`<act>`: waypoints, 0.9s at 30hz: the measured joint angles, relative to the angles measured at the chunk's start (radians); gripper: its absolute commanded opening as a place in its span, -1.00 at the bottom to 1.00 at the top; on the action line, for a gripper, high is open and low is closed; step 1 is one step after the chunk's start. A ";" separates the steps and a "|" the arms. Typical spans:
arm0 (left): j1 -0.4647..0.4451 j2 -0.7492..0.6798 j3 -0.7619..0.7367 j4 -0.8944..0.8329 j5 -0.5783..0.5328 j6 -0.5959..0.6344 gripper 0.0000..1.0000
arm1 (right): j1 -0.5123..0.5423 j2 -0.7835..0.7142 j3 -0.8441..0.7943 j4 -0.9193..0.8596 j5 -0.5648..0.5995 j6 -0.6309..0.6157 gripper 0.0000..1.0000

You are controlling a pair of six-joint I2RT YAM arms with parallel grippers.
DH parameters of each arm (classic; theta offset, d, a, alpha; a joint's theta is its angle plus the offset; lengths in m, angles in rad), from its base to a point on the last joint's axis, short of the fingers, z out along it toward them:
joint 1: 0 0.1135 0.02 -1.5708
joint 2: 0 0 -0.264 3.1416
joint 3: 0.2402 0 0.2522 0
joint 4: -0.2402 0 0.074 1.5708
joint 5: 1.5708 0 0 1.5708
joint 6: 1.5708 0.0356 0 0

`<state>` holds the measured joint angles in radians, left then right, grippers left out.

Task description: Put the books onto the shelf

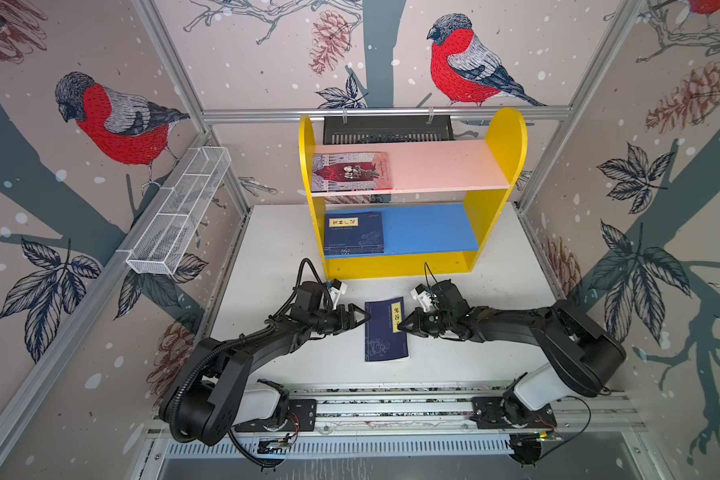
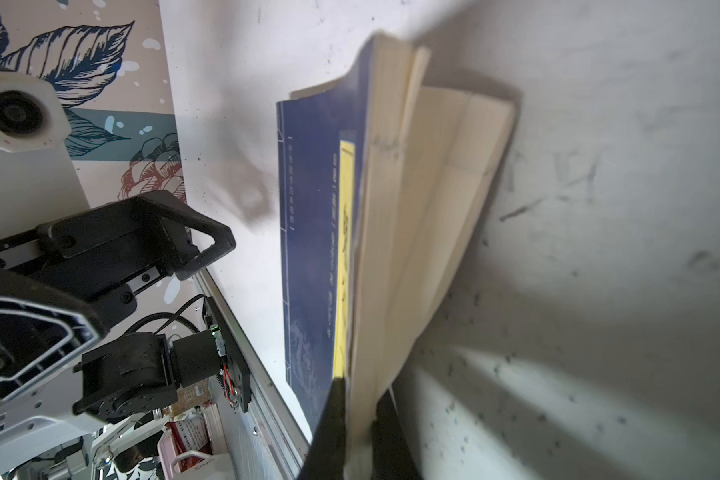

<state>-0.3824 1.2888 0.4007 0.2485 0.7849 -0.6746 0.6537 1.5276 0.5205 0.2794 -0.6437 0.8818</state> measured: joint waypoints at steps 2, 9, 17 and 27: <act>0.000 -0.028 0.001 -0.014 0.004 0.018 0.60 | 0.000 -0.033 -0.001 -0.017 -0.015 -0.007 -0.99; 0.002 -0.090 0.000 -0.081 -0.026 0.083 0.60 | -0.010 -0.121 0.001 -0.059 -0.065 -0.035 -0.98; 0.023 -0.107 -0.036 -0.050 0.023 0.048 0.60 | -0.020 -0.175 0.008 -0.066 -0.100 -0.044 -0.99; 0.013 -0.113 -0.068 0.076 0.130 -0.084 0.46 | 0.004 -0.152 0.032 -0.050 -0.141 -0.037 -0.98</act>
<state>-0.3695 1.1759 0.3328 0.3244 0.9154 -0.7582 0.6575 1.3754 0.5529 0.2298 -0.7845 0.8452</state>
